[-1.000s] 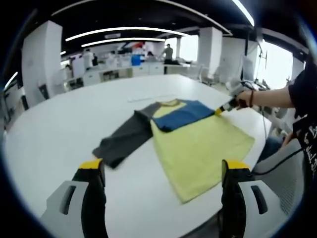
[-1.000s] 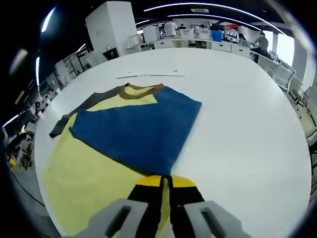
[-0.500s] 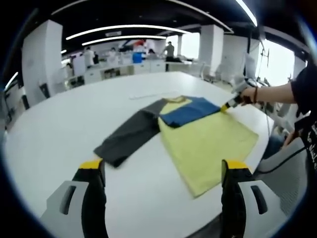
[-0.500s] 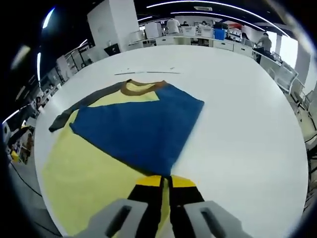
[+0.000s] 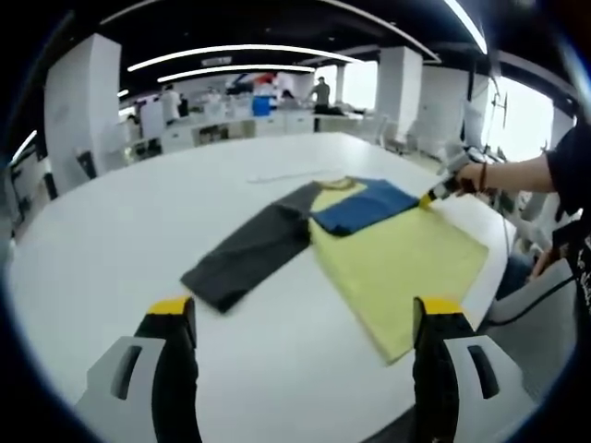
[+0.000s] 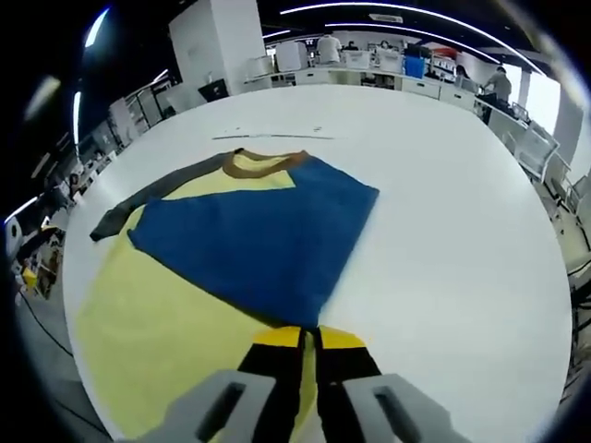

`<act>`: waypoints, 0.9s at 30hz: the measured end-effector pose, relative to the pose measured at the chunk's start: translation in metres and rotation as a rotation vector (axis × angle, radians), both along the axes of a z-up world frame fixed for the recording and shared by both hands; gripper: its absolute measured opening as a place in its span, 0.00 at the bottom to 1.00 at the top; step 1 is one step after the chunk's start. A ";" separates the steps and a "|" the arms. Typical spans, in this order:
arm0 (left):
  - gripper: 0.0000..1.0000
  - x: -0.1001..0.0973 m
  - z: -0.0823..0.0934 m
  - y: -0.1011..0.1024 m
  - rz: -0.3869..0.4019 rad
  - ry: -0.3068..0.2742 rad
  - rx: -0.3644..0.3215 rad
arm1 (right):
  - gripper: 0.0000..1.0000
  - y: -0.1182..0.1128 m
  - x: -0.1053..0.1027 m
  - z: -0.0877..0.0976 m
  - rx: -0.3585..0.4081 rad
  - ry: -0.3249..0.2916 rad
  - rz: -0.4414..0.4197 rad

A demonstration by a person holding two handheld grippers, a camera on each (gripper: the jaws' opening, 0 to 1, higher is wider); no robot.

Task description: Fold the garment on the visible template until the final outline fits inside the template.

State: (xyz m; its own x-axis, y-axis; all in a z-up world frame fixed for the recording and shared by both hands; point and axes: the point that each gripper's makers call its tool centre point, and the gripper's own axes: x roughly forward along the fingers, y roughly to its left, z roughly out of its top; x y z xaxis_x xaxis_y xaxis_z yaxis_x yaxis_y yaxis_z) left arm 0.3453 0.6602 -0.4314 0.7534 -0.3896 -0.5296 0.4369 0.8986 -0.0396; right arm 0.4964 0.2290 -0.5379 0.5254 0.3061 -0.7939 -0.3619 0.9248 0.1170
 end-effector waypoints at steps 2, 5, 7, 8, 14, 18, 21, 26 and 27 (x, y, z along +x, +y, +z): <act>0.93 0.001 -0.002 0.001 0.000 0.006 0.004 | 0.00 -0.004 0.006 -0.003 0.002 0.000 -0.004; 0.92 0.005 -0.008 0.007 0.017 0.022 0.019 | 0.02 -0.007 0.008 -0.005 0.028 0.016 -0.051; 0.92 0.006 -0.007 0.005 0.024 0.025 0.019 | 0.07 -0.007 0.006 -0.004 0.032 0.016 -0.072; 0.92 0.007 -0.008 0.006 0.030 0.030 0.020 | 0.11 -0.005 0.003 -0.002 0.031 0.017 -0.084; 0.91 0.020 -0.014 0.023 0.067 0.040 0.020 | 0.32 0.000 0.002 0.011 0.088 -0.010 -0.114; 0.90 0.031 -0.013 0.030 0.105 0.037 -0.001 | 0.49 0.002 0.001 0.019 0.098 -0.026 -0.101; 0.89 0.042 -0.015 0.035 0.130 0.035 -0.020 | 0.59 0.004 -0.003 0.026 0.108 -0.043 -0.086; 0.85 0.057 -0.018 0.047 0.225 0.041 -0.058 | 0.72 0.001 -0.004 0.033 0.099 -0.065 -0.062; 0.83 0.058 -0.019 0.049 0.241 0.047 -0.068 | 0.74 0.001 -0.006 0.034 0.096 -0.069 -0.059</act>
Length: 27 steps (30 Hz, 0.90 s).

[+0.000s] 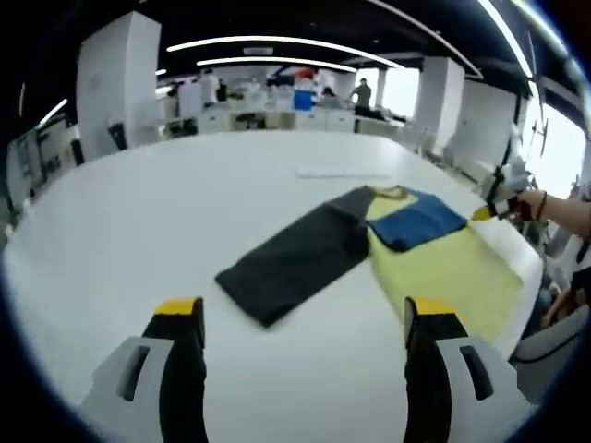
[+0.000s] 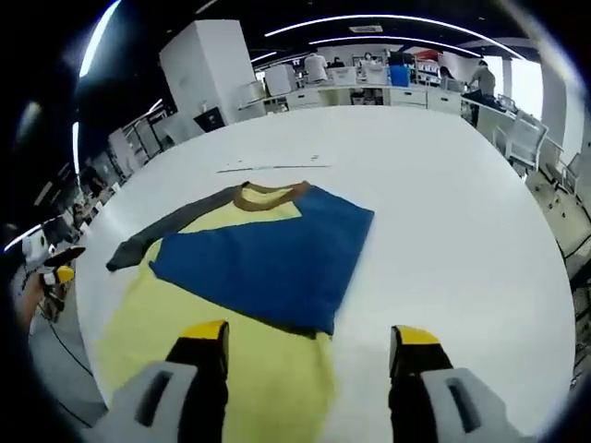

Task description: Fold the garment on the visible template until the final outline fits inside the template.

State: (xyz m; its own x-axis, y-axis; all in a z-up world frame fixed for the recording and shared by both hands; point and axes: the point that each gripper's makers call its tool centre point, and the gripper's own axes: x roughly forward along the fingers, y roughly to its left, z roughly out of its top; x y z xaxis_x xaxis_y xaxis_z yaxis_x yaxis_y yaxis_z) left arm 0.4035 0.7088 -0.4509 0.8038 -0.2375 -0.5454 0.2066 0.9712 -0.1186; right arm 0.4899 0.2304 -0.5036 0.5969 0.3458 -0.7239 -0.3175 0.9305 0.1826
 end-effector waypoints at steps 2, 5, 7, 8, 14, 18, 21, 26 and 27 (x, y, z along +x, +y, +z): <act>0.81 0.007 -0.006 0.010 0.031 -0.002 -0.011 | 0.76 0.000 -0.004 0.004 -0.006 -0.009 0.008; 0.75 0.012 -0.009 0.013 0.079 -0.016 -0.024 | 0.78 0.000 -0.008 0.014 0.007 -0.027 -0.012; 0.73 0.015 -0.014 0.018 0.105 -0.013 -0.022 | 0.80 0.002 -0.014 0.021 0.013 -0.039 -0.018; 0.71 0.016 -0.016 0.020 0.118 -0.011 -0.019 | 0.80 -0.005 -0.008 0.019 0.013 -0.043 -0.019; 0.54 0.023 -0.032 0.033 0.225 -0.020 -0.079 | 0.79 -0.004 -0.013 0.030 0.013 -0.069 -0.011; 0.47 0.023 -0.046 0.038 0.266 0.009 -0.079 | 0.79 -0.002 -0.020 0.035 -0.008 -0.083 0.006; 0.42 0.024 -0.056 0.036 0.283 0.028 -0.097 | 0.78 -0.003 -0.025 0.036 -0.046 -0.091 0.024; 0.34 0.026 -0.064 0.035 0.311 0.046 -0.114 | 0.78 -0.003 -0.034 0.038 -0.068 -0.098 0.033; 0.31 0.032 -0.071 0.038 0.313 0.052 -0.123 | 0.78 -0.003 -0.037 0.039 -0.072 -0.099 0.035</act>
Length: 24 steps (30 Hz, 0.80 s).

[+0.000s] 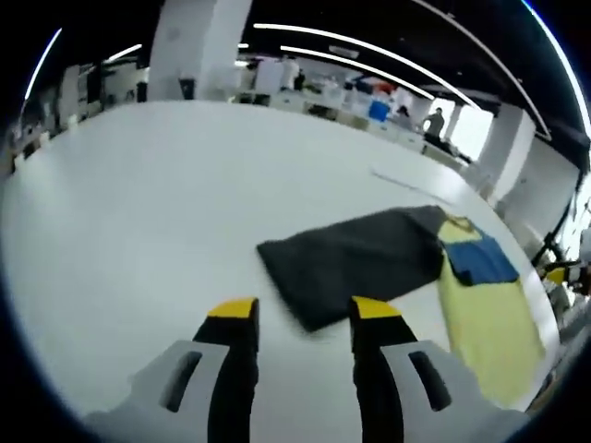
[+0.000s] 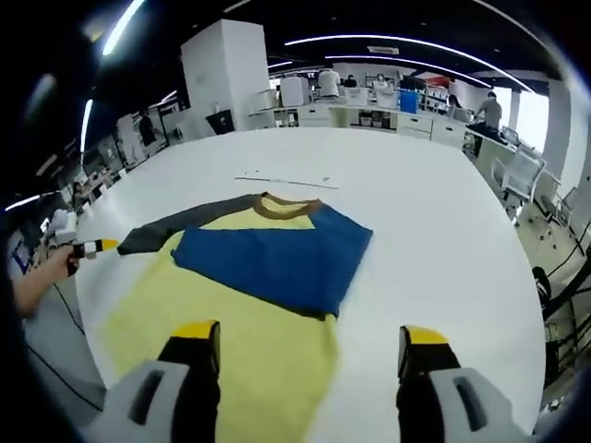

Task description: Fold the garment on the visible template until the final outline fits inside the template.

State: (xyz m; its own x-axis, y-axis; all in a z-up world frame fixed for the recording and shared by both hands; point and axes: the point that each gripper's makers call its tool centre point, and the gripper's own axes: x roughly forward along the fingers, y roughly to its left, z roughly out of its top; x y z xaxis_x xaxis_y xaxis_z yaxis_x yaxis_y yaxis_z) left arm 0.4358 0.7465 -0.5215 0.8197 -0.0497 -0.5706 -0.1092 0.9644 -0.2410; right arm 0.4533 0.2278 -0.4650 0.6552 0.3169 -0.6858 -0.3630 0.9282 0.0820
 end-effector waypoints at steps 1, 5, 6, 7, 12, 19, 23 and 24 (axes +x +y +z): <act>0.28 0.001 -0.002 0.000 0.003 0.003 -0.006 | 0.78 0.001 -0.003 0.000 -0.005 0.000 0.001; 0.23 -0.001 0.003 -0.007 0.018 0.011 -0.010 | 0.78 -0.003 -0.007 -0.001 -0.013 0.002 -0.003; 0.21 -0.001 0.001 -0.008 0.013 0.015 -0.005 | 0.78 -0.003 -0.008 -0.001 -0.011 0.001 -0.005; 0.18 -0.001 0.001 -0.008 0.013 0.016 -0.009 | 0.78 -0.002 -0.011 0.001 -0.007 -0.002 -0.007; 0.15 0.002 -0.004 -0.008 0.018 0.021 -0.010 | 0.78 -0.003 -0.012 0.003 -0.018 -0.010 -0.011; 0.04 -0.002 -0.010 -0.004 0.052 0.051 -0.013 | 0.77 -0.004 -0.018 0.004 -0.019 -0.014 -0.018; 0.01 -0.001 -0.012 0.001 0.075 0.056 -0.009 | 0.77 -0.006 -0.019 0.004 -0.017 -0.017 -0.022; 0.01 0.001 -0.009 0.002 0.074 0.044 0.014 | 0.77 -0.005 -0.021 0.005 -0.015 -0.017 -0.021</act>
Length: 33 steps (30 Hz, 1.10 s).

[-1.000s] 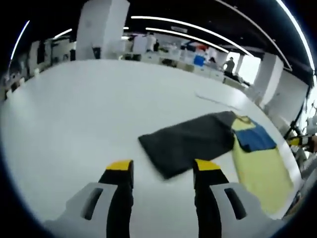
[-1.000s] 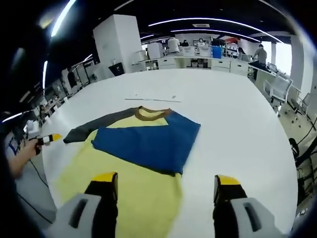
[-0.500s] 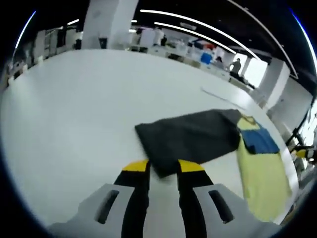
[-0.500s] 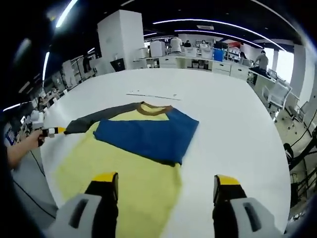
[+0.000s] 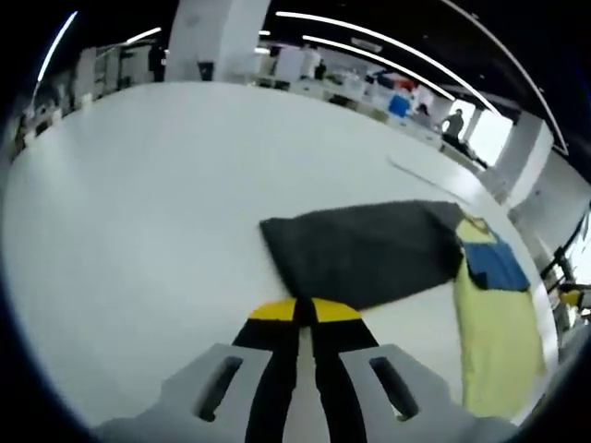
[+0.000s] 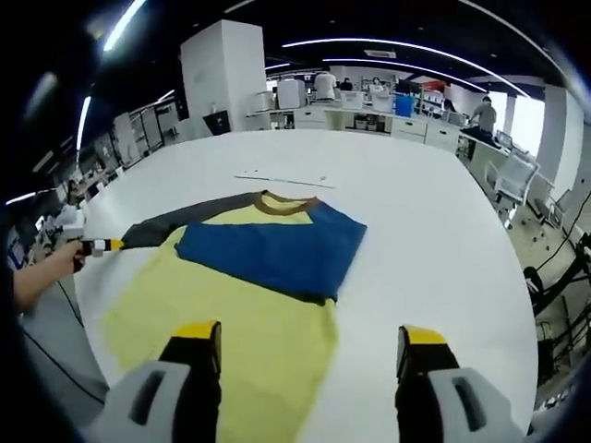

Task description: Fold the garment on the visible template until the final outline fits inside the template.

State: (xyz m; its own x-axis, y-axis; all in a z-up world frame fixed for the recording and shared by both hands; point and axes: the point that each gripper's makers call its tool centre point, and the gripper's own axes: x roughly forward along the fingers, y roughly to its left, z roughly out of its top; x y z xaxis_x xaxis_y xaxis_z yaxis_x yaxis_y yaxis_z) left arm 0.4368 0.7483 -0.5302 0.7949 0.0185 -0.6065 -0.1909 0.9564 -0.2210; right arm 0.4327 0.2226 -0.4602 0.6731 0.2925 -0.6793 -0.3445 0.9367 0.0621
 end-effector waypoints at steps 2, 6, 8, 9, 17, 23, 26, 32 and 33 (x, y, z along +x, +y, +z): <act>0.01 0.005 0.000 0.004 -0.007 0.000 0.027 | 0.77 0.000 -0.002 0.000 0.001 0.000 -0.004; 0.01 0.011 0.002 0.011 -0.025 0.001 0.051 | 0.77 0.000 -0.005 0.001 0.002 0.002 -0.003; 0.01 0.016 0.002 0.016 -0.028 0.003 0.057 | 0.77 -0.001 -0.005 0.001 0.003 -0.001 -0.007; 0.01 0.019 0.003 0.019 -0.030 -0.001 0.060 | 0.77 -0.002 -0.005 0.002 0.003 -0.002 -0.008; 0.01 0.031 0.000 0.031 -0.034 0.007 0.059 | 0.79 -0.005 -0.006 0.007 -0.010 -0.010 -0.003; 0.01 0.039 -0.003 0.039 -0.052 0.019 0.063 | 0.83 -0.004 -0.009 0.008 -0.032 -0.006 0.016; 0.01 0.042 -0.004 0.041 -0.060 0.019 0.068 | 0.85 -0.002 -0.012 0.007 -0.026 0.005 0.017; 0.01 0.041 0.007 0.034 -0.082 0.012 0.108 | 0.98 0.009 -0.017 0.007 0.011 0.018 0.058; 0.01 0.042 0.008 0.034 -0.084 0.009 0.113 | 1.00 0.012 -0.019 0.007 0.008 0.020 0.068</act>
